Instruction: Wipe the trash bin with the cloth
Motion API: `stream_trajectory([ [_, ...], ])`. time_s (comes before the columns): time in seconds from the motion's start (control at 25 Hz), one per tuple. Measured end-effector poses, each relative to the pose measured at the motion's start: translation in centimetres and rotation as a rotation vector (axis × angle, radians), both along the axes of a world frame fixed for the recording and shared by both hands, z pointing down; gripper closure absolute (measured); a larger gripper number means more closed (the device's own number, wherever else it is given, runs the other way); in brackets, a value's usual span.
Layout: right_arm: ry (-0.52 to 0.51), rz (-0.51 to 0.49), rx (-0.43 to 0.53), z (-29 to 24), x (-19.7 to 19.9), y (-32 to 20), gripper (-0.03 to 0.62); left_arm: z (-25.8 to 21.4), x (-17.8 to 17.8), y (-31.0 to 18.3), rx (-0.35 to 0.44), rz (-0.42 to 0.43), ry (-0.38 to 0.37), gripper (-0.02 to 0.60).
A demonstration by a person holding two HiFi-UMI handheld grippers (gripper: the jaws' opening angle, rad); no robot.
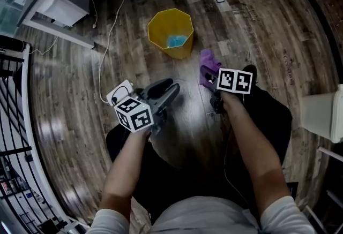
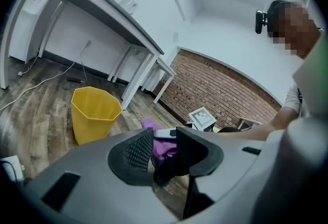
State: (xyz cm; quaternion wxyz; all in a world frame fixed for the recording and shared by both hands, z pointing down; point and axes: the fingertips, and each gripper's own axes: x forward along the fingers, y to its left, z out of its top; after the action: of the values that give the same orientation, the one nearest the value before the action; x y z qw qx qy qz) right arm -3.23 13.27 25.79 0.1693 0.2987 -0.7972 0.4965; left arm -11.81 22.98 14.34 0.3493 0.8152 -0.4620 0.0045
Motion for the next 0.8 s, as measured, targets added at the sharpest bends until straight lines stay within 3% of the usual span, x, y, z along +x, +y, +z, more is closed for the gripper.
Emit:
stream_trajectory([
  [0.36, 0.055, -0.11, 0.08, -2.1, -2.0, -6.1, 0.395, 1.3, -2.7, -4.6, -0.018, -0.024, -0.091, 0.442],
  [0.8, 0.059, -0.073, 0.047, -1.5, -3.2, -12.3, 0.395, 4.3, -6.0, -9.1, -0.103, 0.029, -0.198, 0.442],
])
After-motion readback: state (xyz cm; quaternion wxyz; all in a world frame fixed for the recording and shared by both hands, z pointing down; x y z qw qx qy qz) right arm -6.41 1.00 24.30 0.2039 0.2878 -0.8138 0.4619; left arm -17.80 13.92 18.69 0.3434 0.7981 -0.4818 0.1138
